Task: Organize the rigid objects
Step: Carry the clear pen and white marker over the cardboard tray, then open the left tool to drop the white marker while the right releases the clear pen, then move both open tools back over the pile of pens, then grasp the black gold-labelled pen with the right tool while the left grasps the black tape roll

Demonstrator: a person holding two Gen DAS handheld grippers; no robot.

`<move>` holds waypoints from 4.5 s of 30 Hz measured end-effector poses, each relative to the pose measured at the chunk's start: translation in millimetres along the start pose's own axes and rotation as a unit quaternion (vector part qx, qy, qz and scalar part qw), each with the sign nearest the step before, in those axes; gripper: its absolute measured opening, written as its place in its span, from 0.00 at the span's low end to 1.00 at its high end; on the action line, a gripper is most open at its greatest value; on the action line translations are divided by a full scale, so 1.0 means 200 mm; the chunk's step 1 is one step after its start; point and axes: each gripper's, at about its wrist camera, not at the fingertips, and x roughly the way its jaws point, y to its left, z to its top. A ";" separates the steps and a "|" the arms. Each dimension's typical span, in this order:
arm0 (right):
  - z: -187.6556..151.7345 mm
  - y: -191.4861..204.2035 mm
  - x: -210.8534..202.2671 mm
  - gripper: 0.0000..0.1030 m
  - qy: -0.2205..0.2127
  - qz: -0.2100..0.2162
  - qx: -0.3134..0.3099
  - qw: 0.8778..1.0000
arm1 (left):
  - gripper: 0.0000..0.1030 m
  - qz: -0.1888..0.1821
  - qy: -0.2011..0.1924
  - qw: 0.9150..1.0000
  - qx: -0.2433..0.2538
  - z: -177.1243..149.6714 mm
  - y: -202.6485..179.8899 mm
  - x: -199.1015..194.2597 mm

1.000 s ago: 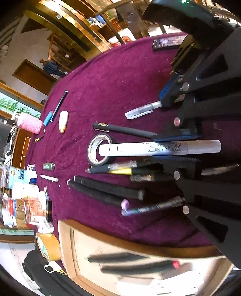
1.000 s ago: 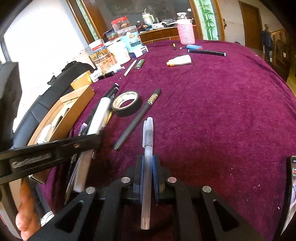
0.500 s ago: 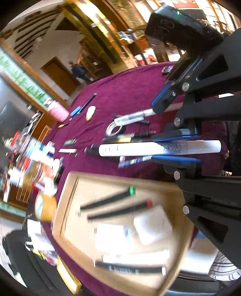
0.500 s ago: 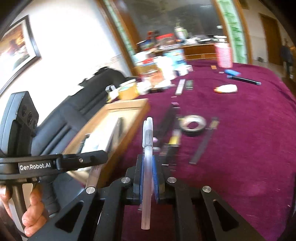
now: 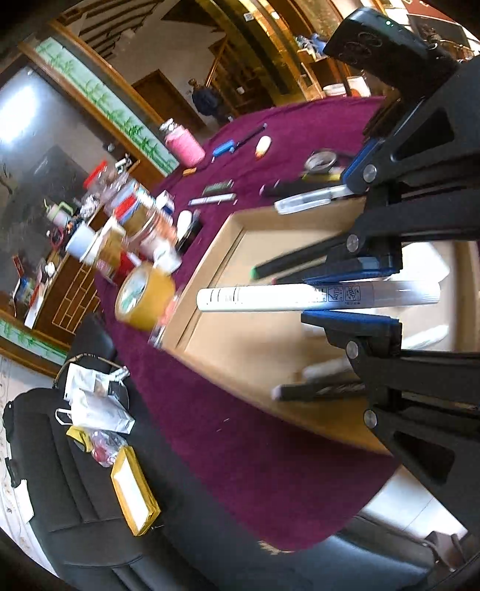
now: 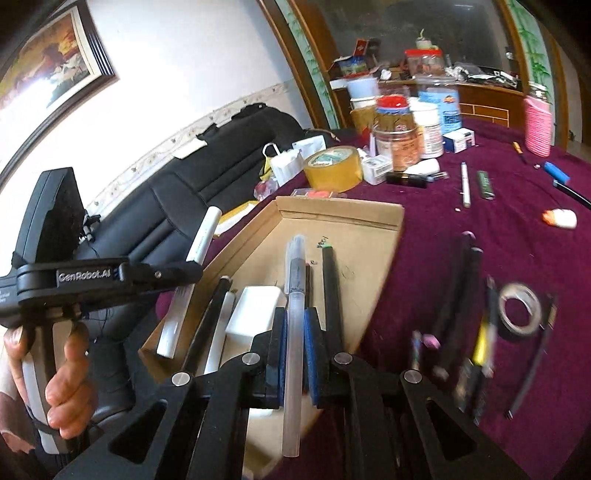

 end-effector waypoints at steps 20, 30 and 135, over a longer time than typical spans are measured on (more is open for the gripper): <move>0.08 -0.06 0.43 0.10 0.070 -0.035 0.011 0.997 | 0.14 0.060 0.068 0.995 0.040 0.15 0.12 0.42; 0.08 -0.09 0.42 0.11 0.074 -0.030 0.029 0.996 | 0.43 0.082 0.029 0.995 0.041 0.15 0.10 0.35; -0.56 -0.91 -0.55 0.08 -0.039 -0.140 0.178 0.973 | 0.07 0.062 0.186 0.909 0.368 -0.26 -1.42 1.14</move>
